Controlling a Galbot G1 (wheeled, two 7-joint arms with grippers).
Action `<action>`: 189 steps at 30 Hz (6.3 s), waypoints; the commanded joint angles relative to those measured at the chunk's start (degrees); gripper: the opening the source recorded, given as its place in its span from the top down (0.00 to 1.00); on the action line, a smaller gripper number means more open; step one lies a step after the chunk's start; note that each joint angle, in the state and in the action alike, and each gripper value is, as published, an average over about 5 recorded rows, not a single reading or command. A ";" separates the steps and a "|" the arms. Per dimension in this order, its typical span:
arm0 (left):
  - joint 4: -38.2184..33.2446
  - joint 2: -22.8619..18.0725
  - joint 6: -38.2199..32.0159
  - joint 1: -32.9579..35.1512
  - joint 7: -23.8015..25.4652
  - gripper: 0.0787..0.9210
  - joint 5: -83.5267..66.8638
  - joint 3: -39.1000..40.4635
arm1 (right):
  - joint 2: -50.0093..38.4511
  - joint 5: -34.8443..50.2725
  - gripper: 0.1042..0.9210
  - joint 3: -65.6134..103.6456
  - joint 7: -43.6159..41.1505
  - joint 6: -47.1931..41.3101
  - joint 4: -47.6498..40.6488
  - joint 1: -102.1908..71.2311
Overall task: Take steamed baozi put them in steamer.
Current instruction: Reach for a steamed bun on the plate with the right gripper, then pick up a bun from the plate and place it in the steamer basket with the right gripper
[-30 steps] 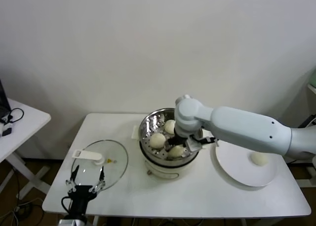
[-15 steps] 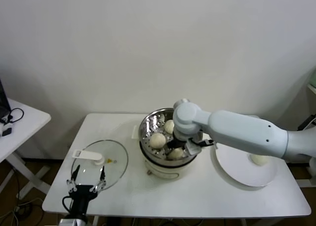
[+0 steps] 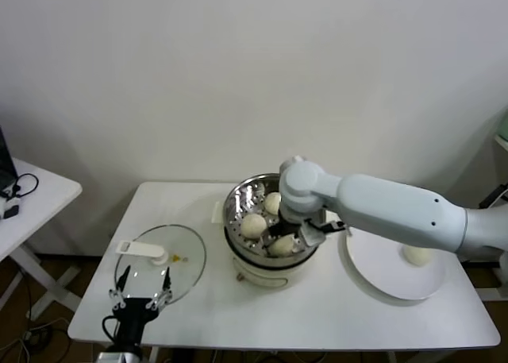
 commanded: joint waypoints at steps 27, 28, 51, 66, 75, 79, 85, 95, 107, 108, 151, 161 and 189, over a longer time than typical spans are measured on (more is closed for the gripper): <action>-0.23 0.70 0.44 -1.68 0.18 0.12 -0.61 -0.38 | -13.43 53.38 0.12 -8.56 -7.74 -32.61 -41.66 17.07; -0.21 0.73 0.45 -1.73 0.20 0.12 -0.60 -0.33 | -14.59 52.41 0.12 -8.08 -7.00 -32.65 -41.56 15.81; -0.96 0.23 -0.03 -0.71 0.11 0.12 -0.35 -0.03 | -14.85 10.05 0.12 32.68 -5.05 -20.51 -54.99 -20.77; -0.96 0.28 -0.09 -0.23 0.08 0.12 -0.20 -0.06 | -14.41 10.16 0.12 34.40 -5.05 -23.69 -55.24 -25.59; -0.75 0.25 -0.14 -0.16 0.10 0.12 0.03 0.09 | -12.43 9.16 0.12 35.58 -3.55 -23.26 -57.26 -25.51; -0.77 0.24 -0.11 -0.17 0.09 0.12 0.07 0.04 | -12.03 8.78 0.12 35.90 -3.53 -23.36 -57.65 -25.73; -0.68 0.26 -0.11 -0.26 0.09 0.12 0.06 0.01 | -11.20 7.59 0.12 37.32 -3.29 -23.18 -58.91 -25.96; -0.64 0.22 -0.12 -0.26 0.09 0.12 0.09 0.12 | -9.63 6.85 0.12 37.97 -2.91 -23.08 -60.47 -25.14; -0.78 0.19 -0.12 -0.29 0.07 0.12 0.06 0.04 | -9.85 6.56 0.21 38.08 -3.16 -22.93 -60.60 -25.13; -0.79 0.18 -0.12 -0.27 0.08 0.12 0.05 0.02 | -9.89 6.60 0.22 38.08 -3.17 -22.93 -60.59 -25.14; -1.95 0.35 -0.79 -3.53 -0.52 0.12 4.84 4.68 | 1.61 76.52 0.29 -25.96 -0.30 -53.59 -37.82 26.85; -1.30 0.71 -0.63 -3.88 -0.47 0.12 4.90 3.89 | 5.90 76.89 0.29 -26.53 2.51 -56.04 -34.11 22.03; -0.13 0.68 -0.40 -4.53 -0.39 0.12 4.46 3.69 | 6.29 70.73 0.29 -27.79 3.45 -55.70 -37.73 13.95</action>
